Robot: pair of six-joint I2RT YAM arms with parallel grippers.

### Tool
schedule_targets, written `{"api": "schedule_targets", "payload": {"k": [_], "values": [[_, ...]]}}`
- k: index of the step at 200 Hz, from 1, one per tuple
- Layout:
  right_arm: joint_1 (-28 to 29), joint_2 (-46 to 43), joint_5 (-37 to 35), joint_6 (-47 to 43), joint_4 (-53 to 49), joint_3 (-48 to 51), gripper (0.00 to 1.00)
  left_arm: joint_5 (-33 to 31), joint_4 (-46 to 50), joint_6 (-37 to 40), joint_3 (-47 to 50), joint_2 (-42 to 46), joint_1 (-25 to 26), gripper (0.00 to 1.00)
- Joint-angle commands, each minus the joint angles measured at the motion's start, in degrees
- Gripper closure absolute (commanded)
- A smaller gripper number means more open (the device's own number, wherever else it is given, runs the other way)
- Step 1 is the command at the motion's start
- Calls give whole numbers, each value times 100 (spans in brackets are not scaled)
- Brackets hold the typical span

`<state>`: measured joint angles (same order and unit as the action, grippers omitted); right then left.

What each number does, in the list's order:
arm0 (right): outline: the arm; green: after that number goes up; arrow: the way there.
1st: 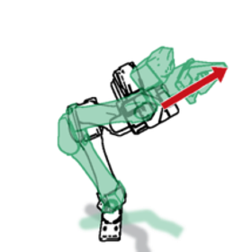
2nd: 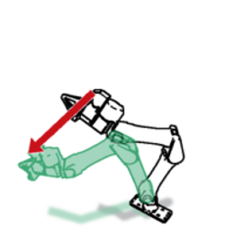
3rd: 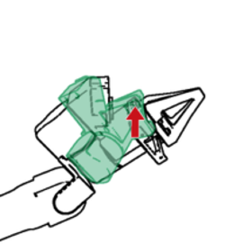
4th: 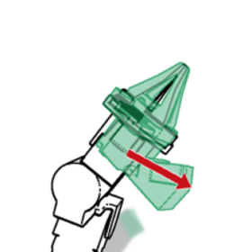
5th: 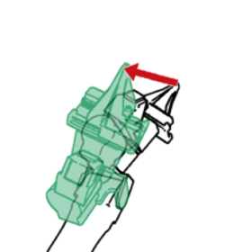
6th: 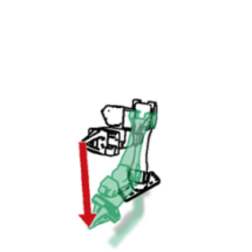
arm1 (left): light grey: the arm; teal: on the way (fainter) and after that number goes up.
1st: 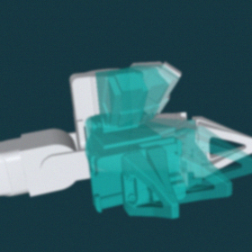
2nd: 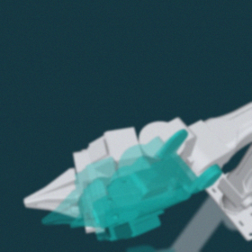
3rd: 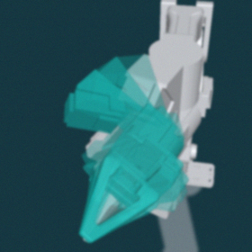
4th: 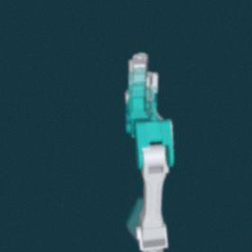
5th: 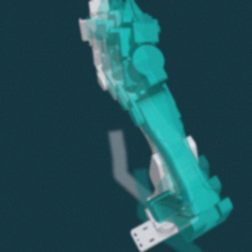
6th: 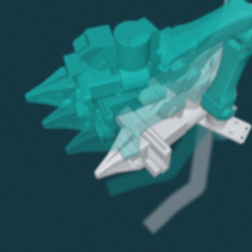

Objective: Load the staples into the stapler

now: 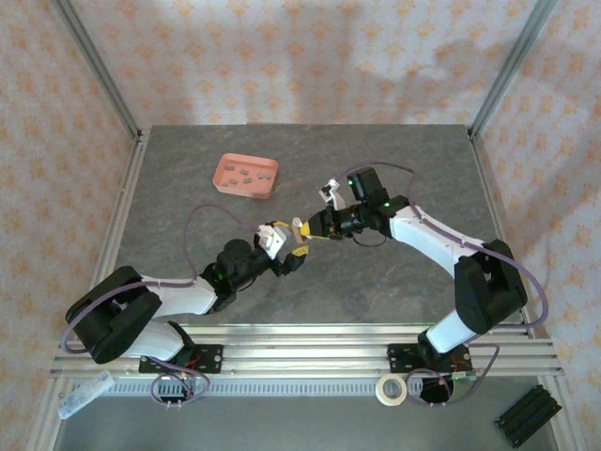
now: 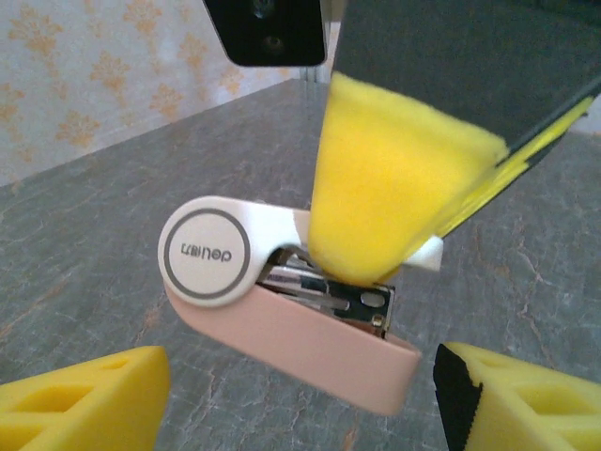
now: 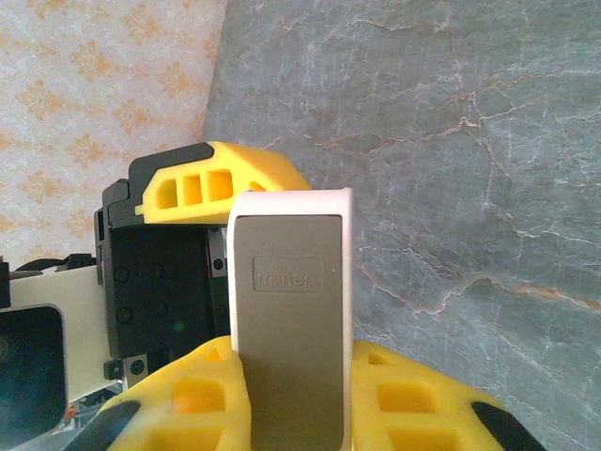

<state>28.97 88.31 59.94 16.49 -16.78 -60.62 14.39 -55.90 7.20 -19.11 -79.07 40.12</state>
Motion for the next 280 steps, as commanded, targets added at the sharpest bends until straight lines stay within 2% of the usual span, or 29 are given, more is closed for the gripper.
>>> {"api": "schedule_targets", "payload": {"k": [1,120,195,242,280], "values": [[46,-192,224,-70,236,69,100,-224,-427,-112,-5,38,26,26],[83,-373,294,-203,51,268,100,-1344,-112,-320,-85,84,31,29],[83,-430,262,-270,-100,341,100,-2487,918,-140,-32,746,-6,27],[104,-482,376,-370,-383,472,100,-2719,1266,97,-160,934,-150,24],[101,-535,378,-98,-64,602,100,-2906,1585,-135,-277,1050,-332,23]]}}
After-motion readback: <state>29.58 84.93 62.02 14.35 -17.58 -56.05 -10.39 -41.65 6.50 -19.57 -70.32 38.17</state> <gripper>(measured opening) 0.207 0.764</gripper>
